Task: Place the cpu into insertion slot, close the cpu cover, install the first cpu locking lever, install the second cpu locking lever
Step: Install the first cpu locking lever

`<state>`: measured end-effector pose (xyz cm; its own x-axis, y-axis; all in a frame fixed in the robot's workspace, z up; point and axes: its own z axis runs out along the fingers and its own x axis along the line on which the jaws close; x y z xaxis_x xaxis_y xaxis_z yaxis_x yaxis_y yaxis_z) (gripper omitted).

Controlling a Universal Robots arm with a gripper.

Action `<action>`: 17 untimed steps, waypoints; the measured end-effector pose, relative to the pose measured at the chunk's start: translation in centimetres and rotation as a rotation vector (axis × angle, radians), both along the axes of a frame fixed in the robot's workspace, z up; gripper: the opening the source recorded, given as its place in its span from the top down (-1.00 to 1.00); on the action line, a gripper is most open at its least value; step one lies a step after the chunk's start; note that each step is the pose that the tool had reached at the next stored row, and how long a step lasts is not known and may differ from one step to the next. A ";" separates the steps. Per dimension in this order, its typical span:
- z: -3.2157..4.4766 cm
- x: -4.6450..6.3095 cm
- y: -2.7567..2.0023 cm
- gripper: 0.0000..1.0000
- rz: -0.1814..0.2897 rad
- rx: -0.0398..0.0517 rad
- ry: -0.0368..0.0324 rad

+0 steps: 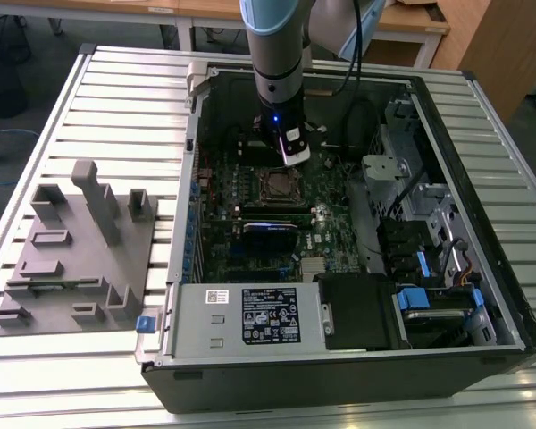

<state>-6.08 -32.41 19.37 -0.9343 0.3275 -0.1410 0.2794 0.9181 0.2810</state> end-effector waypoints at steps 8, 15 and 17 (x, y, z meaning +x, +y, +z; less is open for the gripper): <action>0.00 0.0 -0.22 0.80 0.000 -0.0001 -0.0002; -0.03 0.0 -0.29 0.80 0.000 0.0000 -0.0022; -0.07 0.0 -0.30 0.80 0.000 -0.0004 -0.0047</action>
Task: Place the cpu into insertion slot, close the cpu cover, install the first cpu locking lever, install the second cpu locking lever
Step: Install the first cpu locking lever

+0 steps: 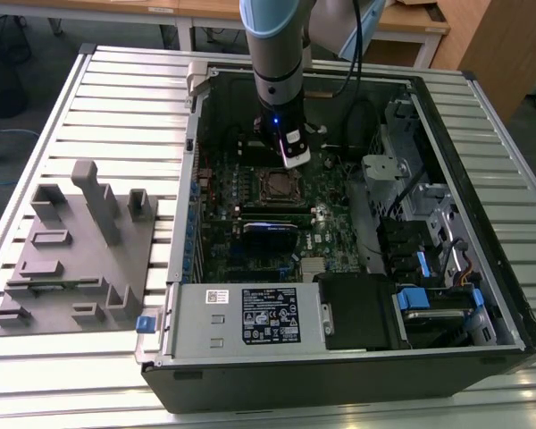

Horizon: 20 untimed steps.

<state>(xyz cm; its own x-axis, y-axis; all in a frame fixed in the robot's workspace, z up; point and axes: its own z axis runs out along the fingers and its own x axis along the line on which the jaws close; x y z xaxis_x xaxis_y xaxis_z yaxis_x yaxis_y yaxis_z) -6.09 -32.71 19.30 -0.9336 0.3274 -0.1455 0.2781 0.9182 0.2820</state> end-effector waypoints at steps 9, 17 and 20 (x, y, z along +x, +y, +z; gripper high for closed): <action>-0.11 0.0 -0.05 0.80 0.000 -0.0010 -0.0078; -0.11 0.0 -0.13 0.80 0.000 -0.0018 -0.0099; -0.14 -0.1 -0.20 0.80 0.000 -0.0018 -0.0101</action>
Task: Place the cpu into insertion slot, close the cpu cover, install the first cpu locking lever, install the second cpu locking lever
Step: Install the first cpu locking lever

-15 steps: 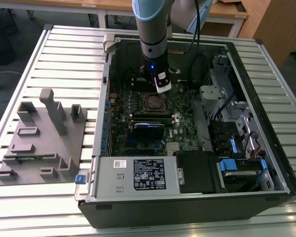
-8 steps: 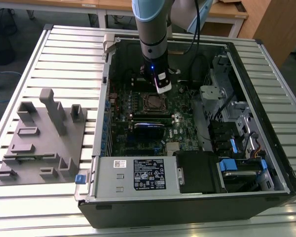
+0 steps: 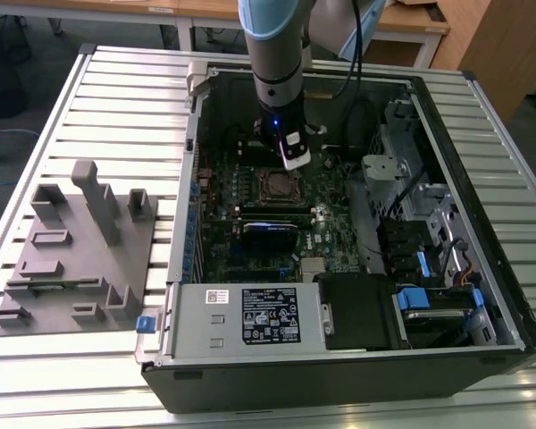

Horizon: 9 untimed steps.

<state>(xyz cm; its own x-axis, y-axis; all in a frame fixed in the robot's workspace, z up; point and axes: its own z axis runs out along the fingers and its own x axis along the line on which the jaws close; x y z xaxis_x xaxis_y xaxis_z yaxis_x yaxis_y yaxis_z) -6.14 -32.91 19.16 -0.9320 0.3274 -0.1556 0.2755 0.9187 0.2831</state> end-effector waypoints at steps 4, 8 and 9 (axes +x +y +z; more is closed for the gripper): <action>-0.15 0.0 -0.17 0.80 -0.001 0.0003 -0.0012; -0.16 0.0 -0.22 0.80 -0.001 0.0022 -0.0008; -0.16 0.0 -0.23 0.80 -0.001 0.0056 -0.0008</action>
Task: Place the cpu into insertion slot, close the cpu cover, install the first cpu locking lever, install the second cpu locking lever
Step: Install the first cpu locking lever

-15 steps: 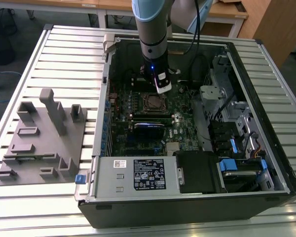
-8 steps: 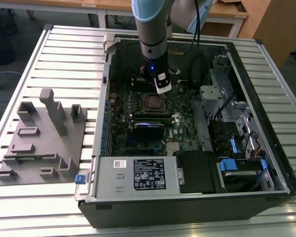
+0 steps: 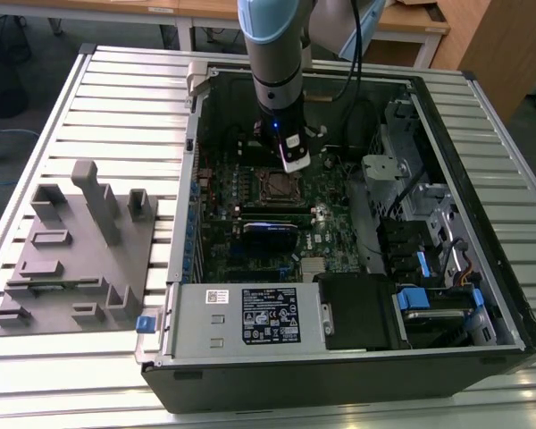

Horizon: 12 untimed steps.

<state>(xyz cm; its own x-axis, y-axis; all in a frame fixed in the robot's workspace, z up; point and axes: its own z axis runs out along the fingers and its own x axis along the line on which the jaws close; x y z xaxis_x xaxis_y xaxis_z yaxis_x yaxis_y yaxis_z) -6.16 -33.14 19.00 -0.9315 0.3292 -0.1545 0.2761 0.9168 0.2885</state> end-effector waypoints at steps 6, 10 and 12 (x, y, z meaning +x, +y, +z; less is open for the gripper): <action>0.14 0.0 0.00 0.80 0.000 0.0294 -0.0002; 0.67 0.0 -0.01 0.80 -0.001 0.0301 -0.0001; 0.69 0.0 -0.11 0.80 -0.001 0.0304 -0.0002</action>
<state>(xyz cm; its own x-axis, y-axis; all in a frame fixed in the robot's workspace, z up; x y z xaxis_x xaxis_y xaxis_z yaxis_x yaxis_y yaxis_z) -6.15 -33.25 19.70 -0.9312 0.3346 -0.1446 0.2769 0.9074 0.3163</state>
